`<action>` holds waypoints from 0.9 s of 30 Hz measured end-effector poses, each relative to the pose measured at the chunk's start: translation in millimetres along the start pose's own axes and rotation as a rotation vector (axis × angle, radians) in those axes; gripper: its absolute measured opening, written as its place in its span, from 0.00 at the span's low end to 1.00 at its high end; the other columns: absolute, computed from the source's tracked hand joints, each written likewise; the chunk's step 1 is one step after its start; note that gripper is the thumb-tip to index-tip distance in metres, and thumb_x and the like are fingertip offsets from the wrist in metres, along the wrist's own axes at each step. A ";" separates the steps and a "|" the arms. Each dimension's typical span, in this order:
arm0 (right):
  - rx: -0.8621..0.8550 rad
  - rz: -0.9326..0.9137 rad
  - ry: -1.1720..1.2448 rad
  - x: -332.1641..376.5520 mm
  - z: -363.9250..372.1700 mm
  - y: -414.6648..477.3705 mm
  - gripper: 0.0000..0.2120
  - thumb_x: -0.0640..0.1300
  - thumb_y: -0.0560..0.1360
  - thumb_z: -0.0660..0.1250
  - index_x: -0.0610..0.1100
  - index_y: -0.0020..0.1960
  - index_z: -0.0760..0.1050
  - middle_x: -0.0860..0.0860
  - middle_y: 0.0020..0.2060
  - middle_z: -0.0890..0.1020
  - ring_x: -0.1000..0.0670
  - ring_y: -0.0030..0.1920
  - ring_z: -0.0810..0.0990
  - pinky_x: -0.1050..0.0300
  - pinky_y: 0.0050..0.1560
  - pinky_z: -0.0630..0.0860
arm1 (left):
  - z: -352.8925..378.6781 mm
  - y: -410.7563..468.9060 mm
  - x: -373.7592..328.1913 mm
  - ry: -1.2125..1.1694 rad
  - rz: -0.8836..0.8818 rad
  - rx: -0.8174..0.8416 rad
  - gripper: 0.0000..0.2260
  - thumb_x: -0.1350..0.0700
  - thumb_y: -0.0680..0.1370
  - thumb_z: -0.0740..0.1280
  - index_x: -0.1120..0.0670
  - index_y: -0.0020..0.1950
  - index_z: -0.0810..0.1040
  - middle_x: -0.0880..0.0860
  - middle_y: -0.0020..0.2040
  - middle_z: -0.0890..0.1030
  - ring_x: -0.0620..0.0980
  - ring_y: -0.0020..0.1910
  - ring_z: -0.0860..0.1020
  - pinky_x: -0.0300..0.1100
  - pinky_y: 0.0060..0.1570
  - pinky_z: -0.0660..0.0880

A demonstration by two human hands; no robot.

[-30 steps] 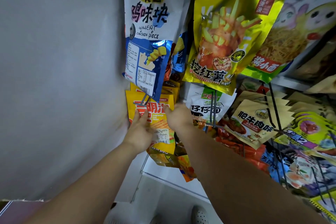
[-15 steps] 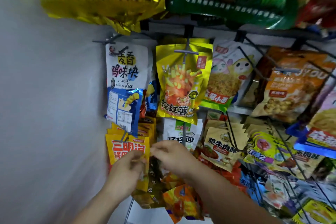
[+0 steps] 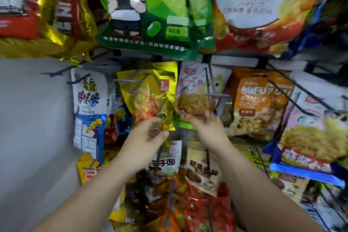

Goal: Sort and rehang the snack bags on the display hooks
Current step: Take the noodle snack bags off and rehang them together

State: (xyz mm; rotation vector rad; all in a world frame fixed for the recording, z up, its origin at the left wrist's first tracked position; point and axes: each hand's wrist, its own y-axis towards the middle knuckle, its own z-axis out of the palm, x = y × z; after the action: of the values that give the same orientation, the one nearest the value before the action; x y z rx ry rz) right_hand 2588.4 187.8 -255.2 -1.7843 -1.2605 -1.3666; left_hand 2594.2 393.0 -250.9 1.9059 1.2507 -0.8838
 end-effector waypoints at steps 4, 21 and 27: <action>-0.001 -0.003 0.002 -14.1 -30.0 24.2 0.33 0.61 0.75 0.70 0.47 0.75 0.70 0.53 0.68 0.77 0.49 0.67 0.77 0.50 0.66 0.74 | 33.2 27.4 -22.2 0.009 0.032 0.010 0.20 0.46 0.82 0.67 0.43 0.73 0.71 0.44 0.69 0.74 0.45 0.63 0.75 0.45 0.60 0.73; -0.046 -0.003 0.103 -16.7 -44.3 74.0 0.23 0.44 0.78 0.66 0.51 0.72 0.67 0.50 0.62 0.80 0.45 0.63 0.79 0.44 0.67 0.76 | 120.7 129.3 -31.9 -0.036 -0.153 -0.073 0.36 0.42 0.77 0.69 0.49 0.82 0.59 0.54 0.77 0.68 0.57 0.74 0.70 0.43 0.66 0.67; -0.041 0.002 0.159 -20.1 -40.7 69.2 0.13 0.53 0.78 0.65 0.55 0.62 0.73 0.48 0.56 0.84 0.45 0.57 0.83 0.41 0.62 0.79 | 118.1 128.1 -36.0 -0.127 -0.125 -0.062 0.23 0.48 0.81 0.68 0.50 0.76 0.70 0.53 0.72 0.76 0.55 0.71 0.74 0.40 0.63 0.67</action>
State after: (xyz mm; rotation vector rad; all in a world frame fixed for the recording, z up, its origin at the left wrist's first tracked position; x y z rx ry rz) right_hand 2633.6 118.5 -253.3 -1.6664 -1.1536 -1.5105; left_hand 2683.0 239.2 -262.2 1.7102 1.3161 -1.0024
